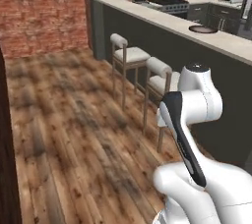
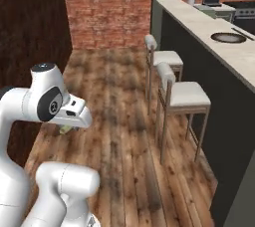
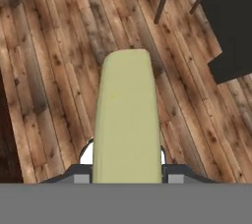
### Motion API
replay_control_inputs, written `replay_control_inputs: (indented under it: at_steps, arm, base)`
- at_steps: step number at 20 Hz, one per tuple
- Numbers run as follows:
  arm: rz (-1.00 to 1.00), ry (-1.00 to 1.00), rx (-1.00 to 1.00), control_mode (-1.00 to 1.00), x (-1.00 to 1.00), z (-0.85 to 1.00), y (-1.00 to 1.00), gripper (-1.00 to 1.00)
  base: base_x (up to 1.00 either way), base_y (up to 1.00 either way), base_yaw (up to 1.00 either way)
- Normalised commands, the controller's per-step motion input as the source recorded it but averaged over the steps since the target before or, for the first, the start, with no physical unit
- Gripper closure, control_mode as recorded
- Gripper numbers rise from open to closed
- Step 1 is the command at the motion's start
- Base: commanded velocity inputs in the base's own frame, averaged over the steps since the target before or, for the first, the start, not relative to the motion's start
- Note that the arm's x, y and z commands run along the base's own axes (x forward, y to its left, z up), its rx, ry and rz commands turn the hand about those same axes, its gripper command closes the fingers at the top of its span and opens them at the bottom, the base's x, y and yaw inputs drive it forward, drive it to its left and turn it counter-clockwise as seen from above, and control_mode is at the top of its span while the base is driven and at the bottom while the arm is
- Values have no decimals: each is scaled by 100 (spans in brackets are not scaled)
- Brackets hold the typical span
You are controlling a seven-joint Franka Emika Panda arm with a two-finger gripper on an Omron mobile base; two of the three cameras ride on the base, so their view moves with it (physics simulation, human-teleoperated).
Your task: Retrieve the butter from the fridge and place it on a plate on the dining table. Then retrieve the butter knife by the fridge and place it near the plate.
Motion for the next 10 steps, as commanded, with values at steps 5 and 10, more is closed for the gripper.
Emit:
replay_control_inputs:
  at_steps: [5,10]
  arm:
    - [0,0,0,100,0,0,0,100]
    - [0,0,0,100,0,0,0,100]
  base:
    - [88,63,-64]
    - [76,75,-63]
